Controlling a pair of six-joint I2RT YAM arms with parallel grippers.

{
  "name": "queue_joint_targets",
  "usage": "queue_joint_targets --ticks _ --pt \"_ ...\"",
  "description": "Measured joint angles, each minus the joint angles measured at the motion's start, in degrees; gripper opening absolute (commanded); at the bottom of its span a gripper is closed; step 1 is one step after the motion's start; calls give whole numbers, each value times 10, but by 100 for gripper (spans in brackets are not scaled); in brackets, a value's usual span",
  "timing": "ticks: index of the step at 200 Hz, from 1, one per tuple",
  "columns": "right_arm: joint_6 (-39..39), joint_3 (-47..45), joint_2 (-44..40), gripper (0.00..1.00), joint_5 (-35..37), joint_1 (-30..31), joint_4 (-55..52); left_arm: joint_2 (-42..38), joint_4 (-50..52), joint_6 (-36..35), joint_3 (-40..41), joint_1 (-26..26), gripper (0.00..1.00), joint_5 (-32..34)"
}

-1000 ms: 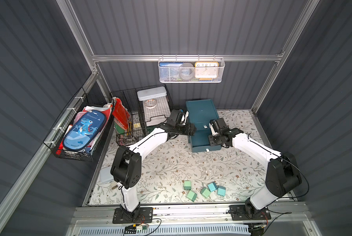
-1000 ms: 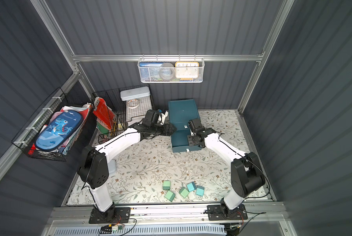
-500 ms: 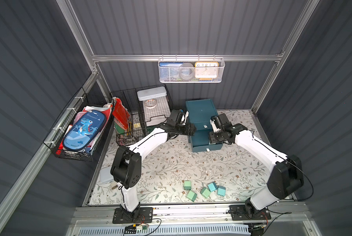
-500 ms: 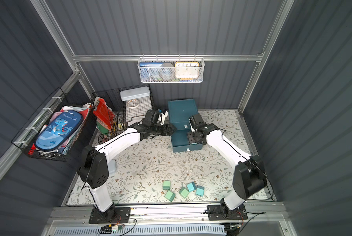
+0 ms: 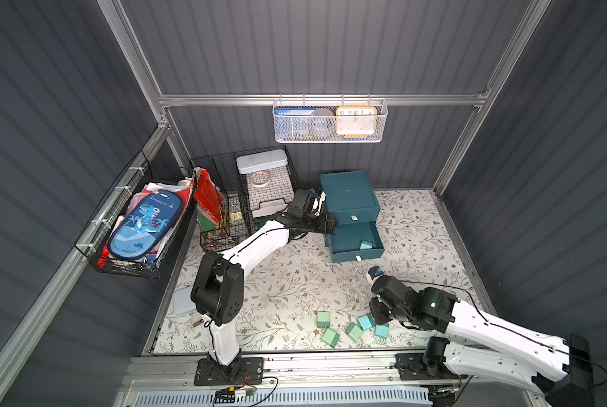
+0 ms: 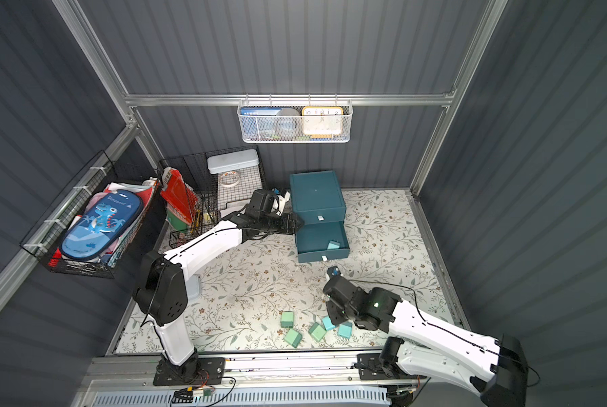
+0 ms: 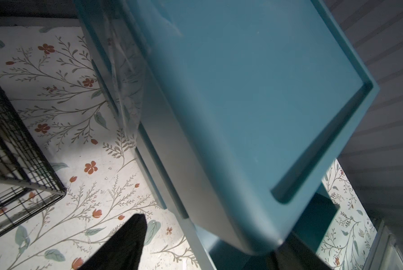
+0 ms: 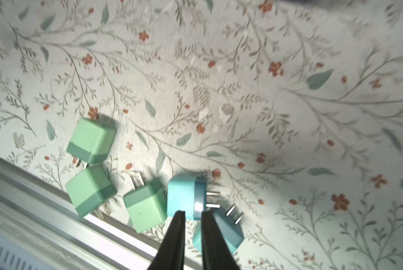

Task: Place the plugs into the drawer by color
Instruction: Place the plug in the drawer, then pick up the plug from the center of the board.

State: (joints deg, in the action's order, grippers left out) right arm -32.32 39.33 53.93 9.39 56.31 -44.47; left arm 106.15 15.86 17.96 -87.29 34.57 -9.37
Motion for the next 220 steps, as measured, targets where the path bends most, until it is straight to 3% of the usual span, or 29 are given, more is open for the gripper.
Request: queue_joint_targets --ticks 44,95,146,220 --pt "-118 -53 12 13 -10 83 12 0 0 0 0 0 82 0" --pt "-184 -89 46 13 -14 120 53 0 0 0 0 0 82 0" --pt "-186 -97 106 13 19 108 113 0 -1 0 0 0 82 0" --pt "-142 -120 123 18 26 0 184 0 -1 -2 0 0 82 0"
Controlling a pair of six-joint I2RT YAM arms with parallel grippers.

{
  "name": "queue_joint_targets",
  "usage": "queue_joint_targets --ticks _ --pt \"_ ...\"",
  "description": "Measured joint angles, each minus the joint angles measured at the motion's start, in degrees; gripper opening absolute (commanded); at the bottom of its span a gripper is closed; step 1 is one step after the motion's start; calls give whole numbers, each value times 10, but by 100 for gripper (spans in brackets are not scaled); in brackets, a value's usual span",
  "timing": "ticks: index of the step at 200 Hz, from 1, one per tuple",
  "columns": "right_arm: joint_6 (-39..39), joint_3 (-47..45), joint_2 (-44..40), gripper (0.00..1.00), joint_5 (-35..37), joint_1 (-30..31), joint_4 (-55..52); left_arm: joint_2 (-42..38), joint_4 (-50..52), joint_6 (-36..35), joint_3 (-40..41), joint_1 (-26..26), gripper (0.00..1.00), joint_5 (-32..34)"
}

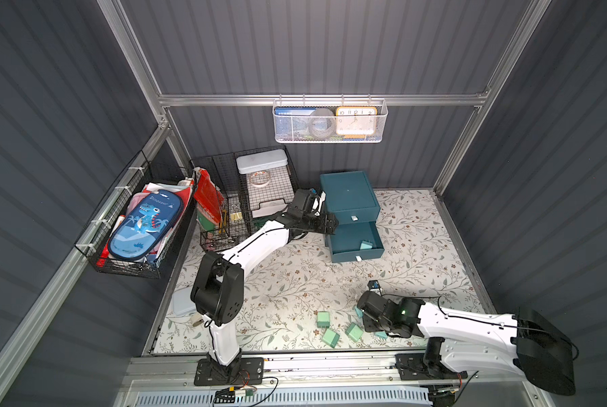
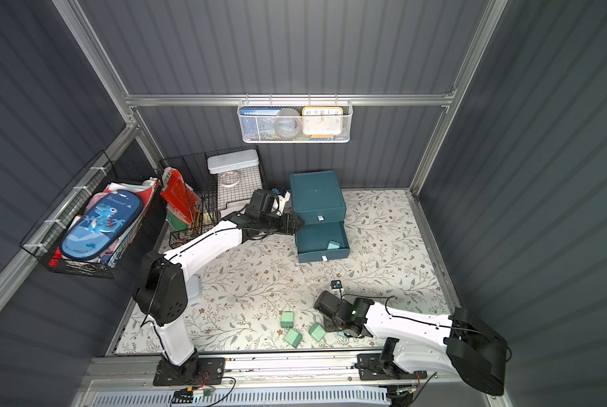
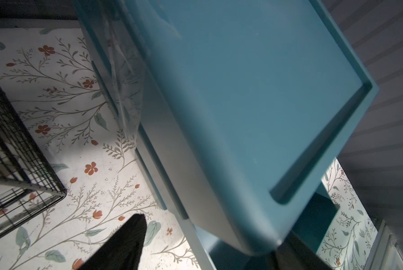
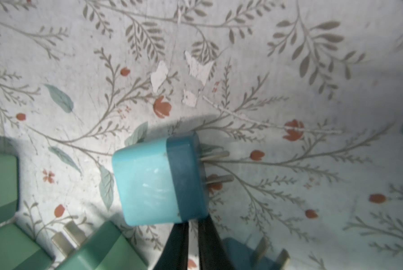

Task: Place the plugs into the drawer by color
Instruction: Pick up the plug from the center of the board.

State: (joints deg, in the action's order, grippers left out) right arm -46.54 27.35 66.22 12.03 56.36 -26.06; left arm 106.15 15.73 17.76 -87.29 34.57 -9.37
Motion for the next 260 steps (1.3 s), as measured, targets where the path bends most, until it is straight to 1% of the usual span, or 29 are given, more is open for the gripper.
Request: queue_joint_targets --ticks 36,65,116,156,181,201,222,260 --pt "55 4 47 19 -54 -69 85 -3 2 0 0 0 83 8" --pt "88 22 76 19 -71 -116 104 -10 2 -2 0 0 83 9" --pt "109 33 90 25 -67 -162 105 -11 1 -2 8 0 83 9" --pt "137 54 132 26 -77 -193 153 -12 0 -2 13 0 83 8" --pt "158 82 169 26 -76 -212 164 -12 -1 -2 13 0 83 8" --pt "170 97 182 27 -73 -220 158 -12 -1 -2 13 0 83 8" --pt "176 100 165 31 -73 -220 139 -12 -1 -2 13 0 83 8" --pt "151 90 47 45 -59 -198 126 -12 -1 -2 13 0 83 8"
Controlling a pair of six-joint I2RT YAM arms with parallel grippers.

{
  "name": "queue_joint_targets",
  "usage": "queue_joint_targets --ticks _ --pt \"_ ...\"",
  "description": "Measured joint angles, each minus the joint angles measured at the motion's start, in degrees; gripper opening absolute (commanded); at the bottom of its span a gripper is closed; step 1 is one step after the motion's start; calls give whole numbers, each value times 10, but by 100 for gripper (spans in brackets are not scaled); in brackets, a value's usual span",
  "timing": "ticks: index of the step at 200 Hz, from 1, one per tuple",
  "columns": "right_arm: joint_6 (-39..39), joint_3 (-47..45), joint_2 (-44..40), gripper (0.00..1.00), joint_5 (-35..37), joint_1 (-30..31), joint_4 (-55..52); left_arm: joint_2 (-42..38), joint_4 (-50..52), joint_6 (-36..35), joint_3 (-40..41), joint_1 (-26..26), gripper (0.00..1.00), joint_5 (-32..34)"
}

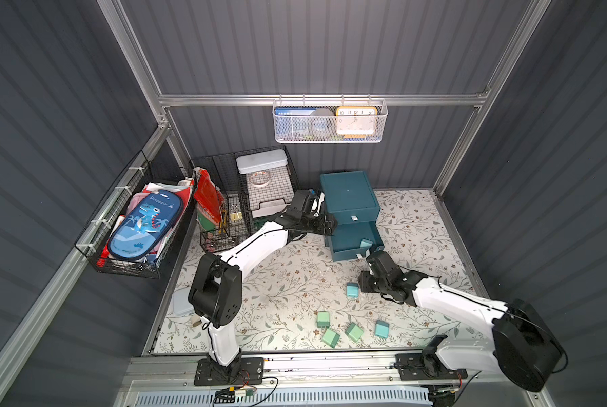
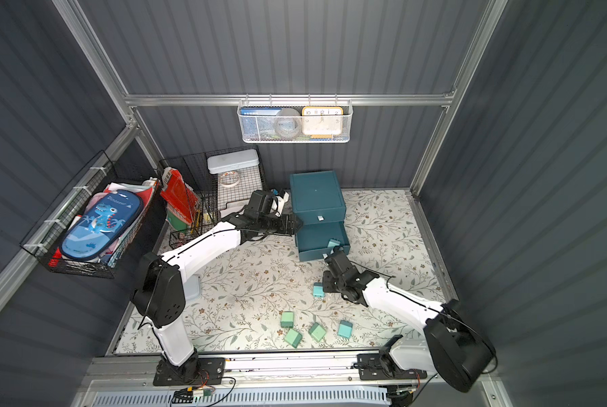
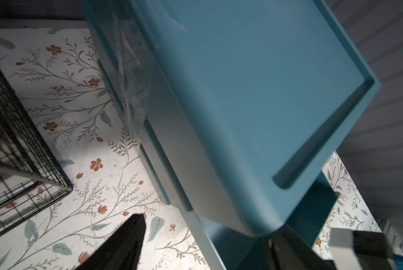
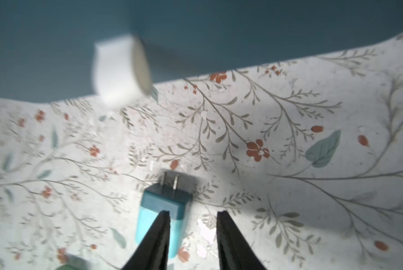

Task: Place the plugs into the drawer by color
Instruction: Pick up the plug from the center of the board.

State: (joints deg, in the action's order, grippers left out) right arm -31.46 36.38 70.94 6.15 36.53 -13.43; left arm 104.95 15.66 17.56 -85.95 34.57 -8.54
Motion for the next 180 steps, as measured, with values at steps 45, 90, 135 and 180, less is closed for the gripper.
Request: queue_joint_targets --ticks 45,90,135,180 --pt "-83 -17 1 64 40 83 34 0 0 0 0 0 83 0" --pt "-110 -17 87 68 64 98 40 0 0 0 0 0 83 0" --pt "-112 -3 130 65 90 105 42 0 0 0 0 0 83 0" --pt "-97 -3 132 53 107 107 42 0 0 0 3 0 83 0"
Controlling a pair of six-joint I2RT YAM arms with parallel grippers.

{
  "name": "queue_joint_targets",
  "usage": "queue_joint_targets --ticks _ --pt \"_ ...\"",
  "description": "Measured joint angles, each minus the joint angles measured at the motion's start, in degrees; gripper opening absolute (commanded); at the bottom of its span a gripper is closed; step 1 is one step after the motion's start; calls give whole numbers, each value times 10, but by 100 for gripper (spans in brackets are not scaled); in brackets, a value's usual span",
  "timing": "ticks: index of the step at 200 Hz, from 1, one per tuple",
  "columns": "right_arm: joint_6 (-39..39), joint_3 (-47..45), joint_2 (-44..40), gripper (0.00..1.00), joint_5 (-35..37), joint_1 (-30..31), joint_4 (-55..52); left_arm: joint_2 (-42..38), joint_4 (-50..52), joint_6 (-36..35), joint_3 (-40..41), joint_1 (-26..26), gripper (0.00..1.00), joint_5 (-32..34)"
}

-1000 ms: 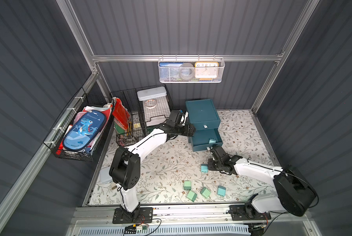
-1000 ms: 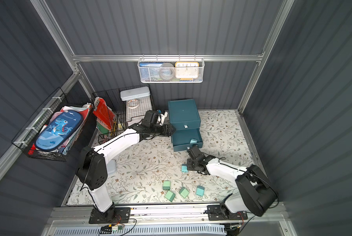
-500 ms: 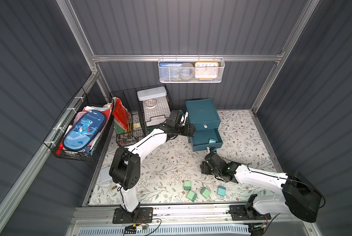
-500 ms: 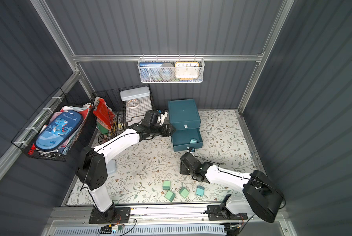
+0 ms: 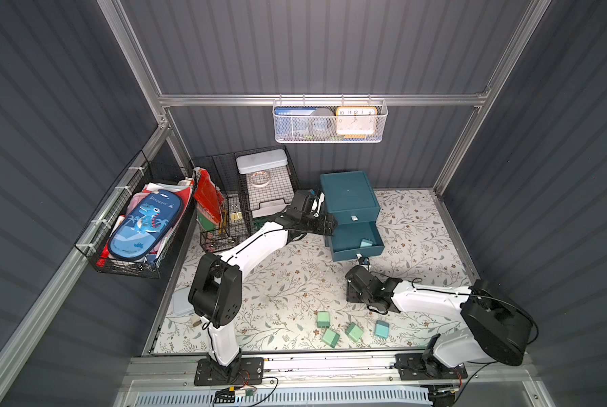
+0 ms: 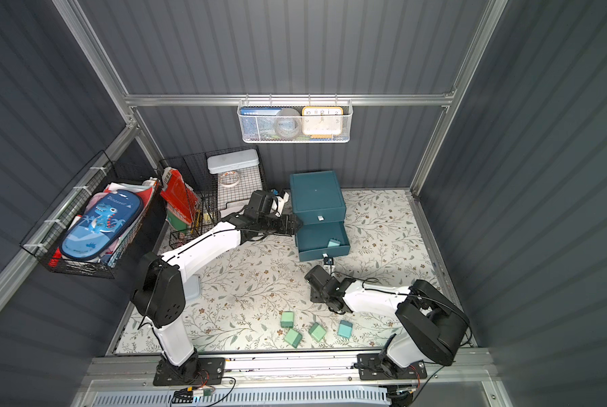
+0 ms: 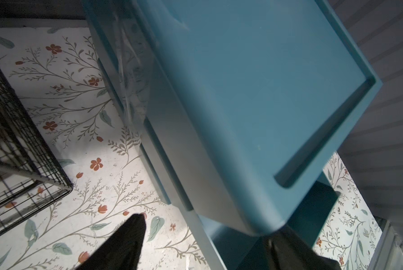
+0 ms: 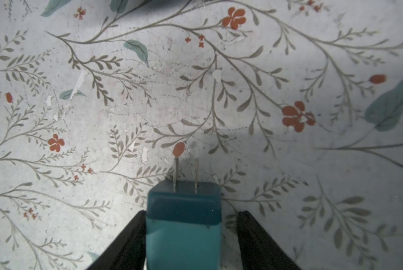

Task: Place the plugs into the drawer by color
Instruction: Pick up the plug from the center of the board.

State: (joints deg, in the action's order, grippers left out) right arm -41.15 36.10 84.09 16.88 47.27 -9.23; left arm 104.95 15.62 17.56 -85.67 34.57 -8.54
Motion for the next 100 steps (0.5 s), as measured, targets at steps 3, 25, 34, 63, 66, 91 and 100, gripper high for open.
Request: queue_joint_targets --ticks 3,25,34,63,66,91,100 --pt "-2 0 0 51 0 0 0 0 0 0 0 0 83 0" --pt "12 0 -4 42 3 0 -6 0 0 0 0 0 83 0" --pt "12 0 -13 38 2 0 -15 0 0 0 0 0 83 0" --pt "21 -5 -126 27 -5 0 -73 0 -1 0 0 0 83 0" --pt "24 -5 -145 27 -5 0 -77 0 -2 0 0 0 83 0" --pt "47 12 -255 26 4 -5 -106 0 -2 0 0 0 83 -1" --pt "62 35 -262 26 2 -19 -116 0 -2 0 0 0 83 -1"
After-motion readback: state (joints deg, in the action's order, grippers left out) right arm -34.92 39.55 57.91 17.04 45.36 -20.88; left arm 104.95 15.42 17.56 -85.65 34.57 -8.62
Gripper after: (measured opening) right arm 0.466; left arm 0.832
